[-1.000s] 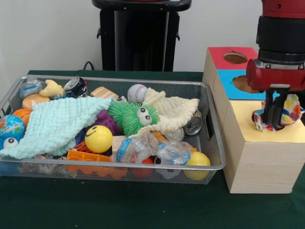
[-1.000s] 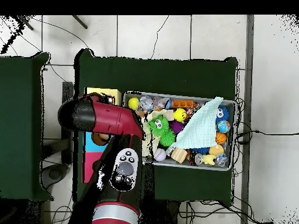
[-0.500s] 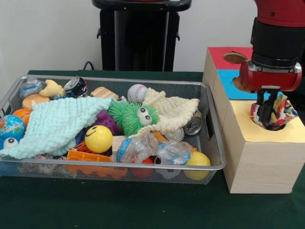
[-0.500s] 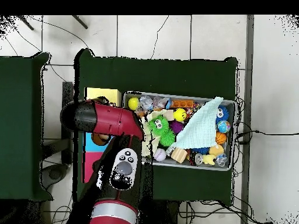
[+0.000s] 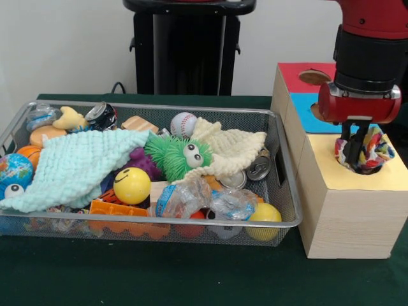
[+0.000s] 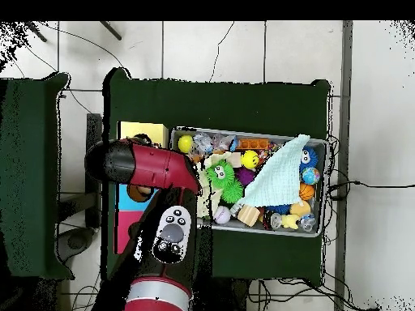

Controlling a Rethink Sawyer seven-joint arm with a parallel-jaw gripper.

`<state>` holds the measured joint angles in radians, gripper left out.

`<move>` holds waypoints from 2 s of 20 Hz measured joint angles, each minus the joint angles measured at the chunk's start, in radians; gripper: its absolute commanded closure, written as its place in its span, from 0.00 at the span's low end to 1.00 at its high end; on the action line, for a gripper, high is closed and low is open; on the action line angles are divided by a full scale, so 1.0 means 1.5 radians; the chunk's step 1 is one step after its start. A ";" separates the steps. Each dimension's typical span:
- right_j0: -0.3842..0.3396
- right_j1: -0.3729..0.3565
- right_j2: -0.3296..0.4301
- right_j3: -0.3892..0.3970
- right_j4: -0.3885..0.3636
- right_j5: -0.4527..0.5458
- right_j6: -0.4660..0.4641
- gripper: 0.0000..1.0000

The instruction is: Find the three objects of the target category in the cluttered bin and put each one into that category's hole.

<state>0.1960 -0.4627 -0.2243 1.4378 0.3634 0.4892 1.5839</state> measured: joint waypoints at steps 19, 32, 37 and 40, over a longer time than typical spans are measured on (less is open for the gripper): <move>-0.047 0.054 0.073 0.000 0.000 -0.161 0.000 1.00; -0.047 0.054 0.073 0.000 0.000 -0.160 0.000 1.00; -0.039 0.052 0.062 0.001 0.000 -0.121 0.000 1.00; -0.032 0.043 0.055 0.001 0.000 -0.061 0.000 1.00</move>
<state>0.1478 -0.3983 -0.1418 1.4391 0.3637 0.3979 1.5839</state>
